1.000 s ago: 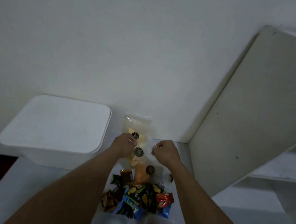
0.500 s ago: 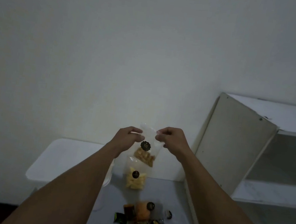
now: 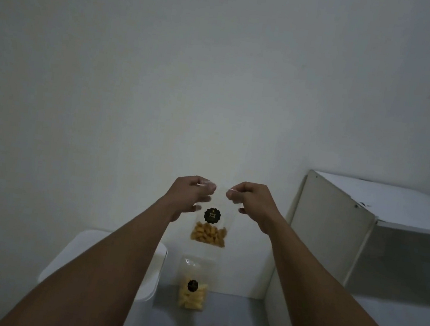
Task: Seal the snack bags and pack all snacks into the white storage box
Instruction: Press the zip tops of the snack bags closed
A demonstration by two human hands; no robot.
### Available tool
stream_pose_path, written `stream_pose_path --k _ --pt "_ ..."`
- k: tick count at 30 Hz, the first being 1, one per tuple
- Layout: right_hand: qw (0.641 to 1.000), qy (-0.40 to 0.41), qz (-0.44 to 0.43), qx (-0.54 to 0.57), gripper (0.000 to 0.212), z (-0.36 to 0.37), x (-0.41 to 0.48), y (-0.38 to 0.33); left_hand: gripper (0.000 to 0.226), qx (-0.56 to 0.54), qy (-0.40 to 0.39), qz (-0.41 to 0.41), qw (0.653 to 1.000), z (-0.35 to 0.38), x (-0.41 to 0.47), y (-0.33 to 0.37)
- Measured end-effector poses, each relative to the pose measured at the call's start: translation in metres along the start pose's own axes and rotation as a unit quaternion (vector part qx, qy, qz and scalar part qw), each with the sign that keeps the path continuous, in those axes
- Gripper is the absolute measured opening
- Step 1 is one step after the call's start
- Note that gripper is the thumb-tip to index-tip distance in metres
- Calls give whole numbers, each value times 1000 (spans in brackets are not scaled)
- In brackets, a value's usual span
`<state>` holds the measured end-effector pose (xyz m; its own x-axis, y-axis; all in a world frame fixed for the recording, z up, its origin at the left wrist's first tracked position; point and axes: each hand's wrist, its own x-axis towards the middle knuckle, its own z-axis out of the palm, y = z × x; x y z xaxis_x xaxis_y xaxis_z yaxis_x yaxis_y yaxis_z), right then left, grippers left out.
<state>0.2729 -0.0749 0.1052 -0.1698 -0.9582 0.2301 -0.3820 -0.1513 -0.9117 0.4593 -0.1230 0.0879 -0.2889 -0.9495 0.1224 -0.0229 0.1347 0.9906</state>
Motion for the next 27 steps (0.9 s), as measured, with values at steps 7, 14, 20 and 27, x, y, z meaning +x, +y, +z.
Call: stream_pose_path --k 7,14,20,27 --pt "1000 -21 5 12 13 -7 -3 -1 15 46 36 51 997 15 3 8" --pt "998 12 -55 -27 10 -14 2 -13 13 8 30 61 998 19 4 20" --pt "998 35 -45 37 17 -22 4 -13 8 -41 58 54 996 20 10 27" --pt "998 44 -33 44 6 -31 7 -5 14 -64 34 44 996 16 13 25"
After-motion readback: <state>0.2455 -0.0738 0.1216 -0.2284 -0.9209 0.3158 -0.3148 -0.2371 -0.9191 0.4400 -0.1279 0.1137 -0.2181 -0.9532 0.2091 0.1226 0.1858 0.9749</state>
